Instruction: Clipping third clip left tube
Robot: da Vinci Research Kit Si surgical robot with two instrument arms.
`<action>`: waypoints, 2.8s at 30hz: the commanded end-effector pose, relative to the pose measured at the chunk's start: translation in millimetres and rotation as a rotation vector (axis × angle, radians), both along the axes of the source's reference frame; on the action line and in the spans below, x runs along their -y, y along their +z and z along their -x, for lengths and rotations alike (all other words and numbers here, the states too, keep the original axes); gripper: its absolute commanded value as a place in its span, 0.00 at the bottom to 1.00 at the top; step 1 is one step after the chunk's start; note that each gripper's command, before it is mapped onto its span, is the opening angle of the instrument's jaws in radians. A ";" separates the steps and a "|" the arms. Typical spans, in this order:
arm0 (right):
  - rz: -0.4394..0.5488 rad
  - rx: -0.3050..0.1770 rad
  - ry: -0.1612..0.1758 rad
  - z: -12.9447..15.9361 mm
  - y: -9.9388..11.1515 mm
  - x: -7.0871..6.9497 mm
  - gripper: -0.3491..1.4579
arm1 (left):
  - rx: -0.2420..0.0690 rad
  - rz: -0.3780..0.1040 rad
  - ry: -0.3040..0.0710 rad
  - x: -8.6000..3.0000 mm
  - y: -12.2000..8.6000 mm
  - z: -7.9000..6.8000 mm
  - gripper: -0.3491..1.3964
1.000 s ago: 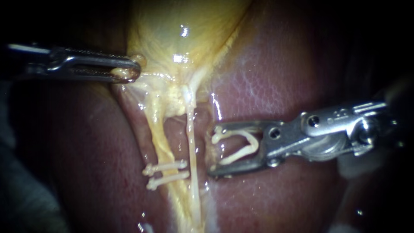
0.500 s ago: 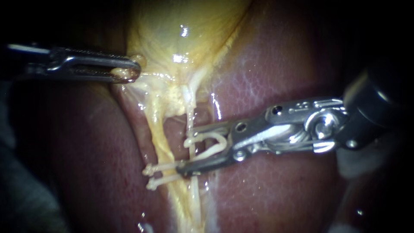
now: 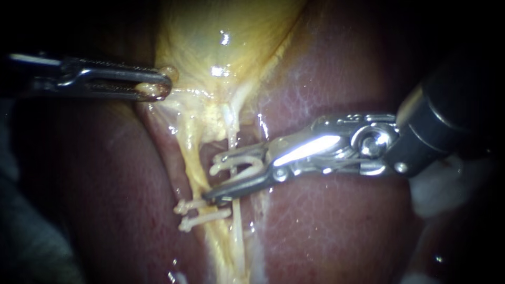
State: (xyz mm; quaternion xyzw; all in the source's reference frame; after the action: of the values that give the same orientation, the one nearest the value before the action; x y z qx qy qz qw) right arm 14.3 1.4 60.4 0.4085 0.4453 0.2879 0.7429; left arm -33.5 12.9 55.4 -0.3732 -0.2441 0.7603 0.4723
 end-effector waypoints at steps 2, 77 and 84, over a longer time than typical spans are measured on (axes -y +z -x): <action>-0.019 -0.005 0.005 0.1 0.7 0.1 0.44 | 0.000 0.000 0.000 0.0 0.0 0.0 0.00; -0.220 -0.250 0.202 -5.0 1.0 -0.9 0.16 | -0.001 0.001 -0.002 0.1 0.0 0.2 0.00; -0.259 -0.239 0.208 -4.6 1.1 -0.9 0.00 | -0.001 0.001 -0.002 0.1 0.0 0.2 0.00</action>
State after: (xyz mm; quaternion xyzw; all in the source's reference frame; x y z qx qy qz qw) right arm 18.9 2.4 61.5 0.4842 0.5291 0.3680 0.5918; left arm -33.7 12.8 55.4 -0.3731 -0.2431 0.7602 0.4730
